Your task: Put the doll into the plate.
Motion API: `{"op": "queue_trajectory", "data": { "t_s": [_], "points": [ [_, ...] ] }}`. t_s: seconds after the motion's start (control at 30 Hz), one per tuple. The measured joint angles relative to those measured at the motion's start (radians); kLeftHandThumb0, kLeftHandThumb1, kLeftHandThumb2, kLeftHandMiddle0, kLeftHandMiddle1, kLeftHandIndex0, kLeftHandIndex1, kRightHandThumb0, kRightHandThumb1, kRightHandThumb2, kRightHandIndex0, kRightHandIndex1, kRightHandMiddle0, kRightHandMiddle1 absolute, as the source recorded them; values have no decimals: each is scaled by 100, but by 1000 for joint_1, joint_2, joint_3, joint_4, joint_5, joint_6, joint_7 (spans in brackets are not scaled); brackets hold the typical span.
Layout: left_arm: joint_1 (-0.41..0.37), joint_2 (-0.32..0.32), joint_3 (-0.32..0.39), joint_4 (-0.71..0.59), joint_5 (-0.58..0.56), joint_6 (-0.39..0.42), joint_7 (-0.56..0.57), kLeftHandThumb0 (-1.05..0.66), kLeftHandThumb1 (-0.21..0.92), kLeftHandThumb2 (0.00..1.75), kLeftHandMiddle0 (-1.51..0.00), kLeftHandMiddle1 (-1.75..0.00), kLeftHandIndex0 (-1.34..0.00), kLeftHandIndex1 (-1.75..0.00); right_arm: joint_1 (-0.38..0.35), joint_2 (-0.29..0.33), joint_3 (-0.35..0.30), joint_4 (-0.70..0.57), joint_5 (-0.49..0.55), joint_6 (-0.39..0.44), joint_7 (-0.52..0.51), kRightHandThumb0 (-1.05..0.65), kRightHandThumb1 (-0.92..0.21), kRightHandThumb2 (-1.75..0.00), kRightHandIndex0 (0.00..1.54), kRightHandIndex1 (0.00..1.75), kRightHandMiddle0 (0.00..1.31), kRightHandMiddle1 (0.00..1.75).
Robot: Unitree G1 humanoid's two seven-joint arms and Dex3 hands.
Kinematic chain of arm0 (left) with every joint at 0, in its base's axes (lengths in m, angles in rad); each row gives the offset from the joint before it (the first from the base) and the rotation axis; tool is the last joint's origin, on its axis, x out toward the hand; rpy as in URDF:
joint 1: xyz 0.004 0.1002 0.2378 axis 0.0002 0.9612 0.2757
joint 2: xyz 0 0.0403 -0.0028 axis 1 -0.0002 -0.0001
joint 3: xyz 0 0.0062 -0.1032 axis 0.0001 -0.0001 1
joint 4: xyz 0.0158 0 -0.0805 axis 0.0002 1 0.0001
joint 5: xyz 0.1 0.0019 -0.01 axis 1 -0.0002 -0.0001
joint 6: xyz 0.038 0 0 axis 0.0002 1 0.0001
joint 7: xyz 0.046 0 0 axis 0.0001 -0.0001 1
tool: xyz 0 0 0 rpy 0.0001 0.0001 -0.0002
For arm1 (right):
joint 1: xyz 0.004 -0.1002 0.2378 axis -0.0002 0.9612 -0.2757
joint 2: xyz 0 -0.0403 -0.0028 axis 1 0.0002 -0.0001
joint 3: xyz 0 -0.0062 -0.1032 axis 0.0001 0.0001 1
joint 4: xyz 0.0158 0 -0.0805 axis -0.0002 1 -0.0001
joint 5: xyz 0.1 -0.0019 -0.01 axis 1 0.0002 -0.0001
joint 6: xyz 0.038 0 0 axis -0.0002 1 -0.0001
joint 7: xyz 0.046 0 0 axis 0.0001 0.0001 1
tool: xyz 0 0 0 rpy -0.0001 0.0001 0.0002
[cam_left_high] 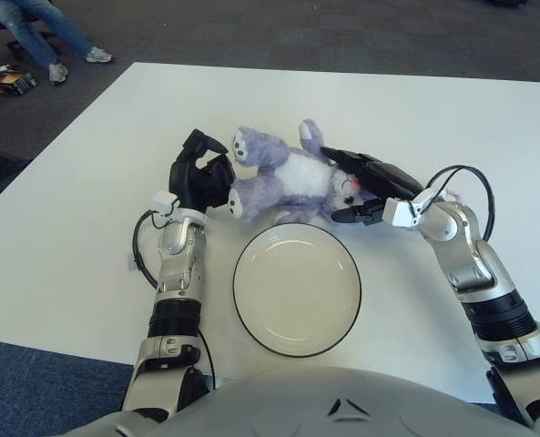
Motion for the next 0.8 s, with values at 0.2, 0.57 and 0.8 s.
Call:
{"op": "queue_trajectory", "data": {
  "t_s": [0.2, 0.57, 0.8],
  "points": [
    [0, 0, 0, 0, 0, -1, 0, -46, 38, 124, -113, -175, -56, -175, -2, -4, -1, -2, 20, 13, 20, -105, -92, -43, 15, 5, 0, 35],
    [0, -2, 0, -2, 0, -1, 0, -46, 37, 125, -114, -175, -56, -175, -2, -23, 2, 16, 32, 23, 39, -105, -92, -43, 13, 4, 0, 46],
    [0, -2, 0, -2, 1, -2, 1, -46, 37, 125, -114, -175, -56, -175, -7, -30, 7, 38, 31, 27, 41, -104, -92, -33, 9, 2, 0, 44]
  ]
}}
